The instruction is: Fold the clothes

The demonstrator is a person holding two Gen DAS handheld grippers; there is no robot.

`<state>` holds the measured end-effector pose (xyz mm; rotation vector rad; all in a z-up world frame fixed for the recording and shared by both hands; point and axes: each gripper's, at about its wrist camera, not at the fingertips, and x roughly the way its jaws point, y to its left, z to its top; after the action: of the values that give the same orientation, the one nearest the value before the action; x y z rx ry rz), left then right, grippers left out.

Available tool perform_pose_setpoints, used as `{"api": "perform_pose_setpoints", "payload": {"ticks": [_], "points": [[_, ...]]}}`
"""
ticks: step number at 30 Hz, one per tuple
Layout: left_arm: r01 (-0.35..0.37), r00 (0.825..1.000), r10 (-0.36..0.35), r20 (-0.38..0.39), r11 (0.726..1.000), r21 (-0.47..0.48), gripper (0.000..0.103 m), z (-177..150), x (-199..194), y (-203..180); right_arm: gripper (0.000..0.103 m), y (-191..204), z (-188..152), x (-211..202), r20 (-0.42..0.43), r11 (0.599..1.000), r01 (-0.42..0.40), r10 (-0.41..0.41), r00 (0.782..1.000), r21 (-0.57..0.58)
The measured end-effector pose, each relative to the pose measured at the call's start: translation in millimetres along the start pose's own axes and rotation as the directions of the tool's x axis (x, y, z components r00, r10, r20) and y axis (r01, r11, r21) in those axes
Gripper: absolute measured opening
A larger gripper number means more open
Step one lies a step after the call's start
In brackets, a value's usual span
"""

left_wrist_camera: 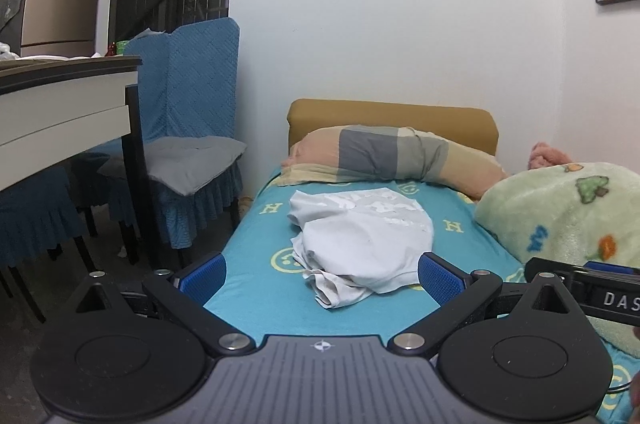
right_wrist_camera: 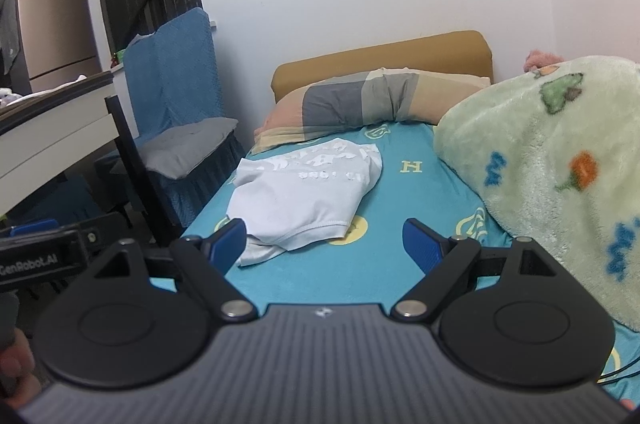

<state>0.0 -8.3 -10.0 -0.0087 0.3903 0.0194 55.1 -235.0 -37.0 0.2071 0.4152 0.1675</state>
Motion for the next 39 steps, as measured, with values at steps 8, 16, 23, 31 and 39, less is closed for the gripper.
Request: {"api": "perform_pose_setpoints", "payload": {"ticks": [8,16,23,31,39], "points": [[0.023,1.0,-0.022,-0.019,0.999,0.029,0.103,-11.2,8.9,-10.2,0.087,-6.3,2.7,20.3,0.001,0.999,0.003,-0.003,1.0,-0.044],[0.042,0.996,-0.034,-0.08,0.994,0.101,0.103,-25.4,31.3,-33.4,0.087,-21.4,24.4,52.0,0.033,0.992,0.013,-0.009,0.999,-0.123],[0.027,0.986,0.012,-0.167,0.974,0.227,0.103,-34.3,91.2,-59.2,0.087,-41.9,33.7,58.1,0.018,0.999,-0.04,0.04,0.999,0.002],[0.021,0.976,0.079,-0.201,0.891,0.454,0.099,-55.0,194.4,-86.0,0.087,-100.6,38.1,63.4,0.016,0.95,0.048,-0.056,0.998,0.308],[-0.055,0.989,0.123,-0.076,0.804,0.592,0.08,-81.3,253.7,-92.0,0.087,-121.5,22.6,90.7,-0.012,0.918,0.115,-0.119,0.993,0.379]]}}
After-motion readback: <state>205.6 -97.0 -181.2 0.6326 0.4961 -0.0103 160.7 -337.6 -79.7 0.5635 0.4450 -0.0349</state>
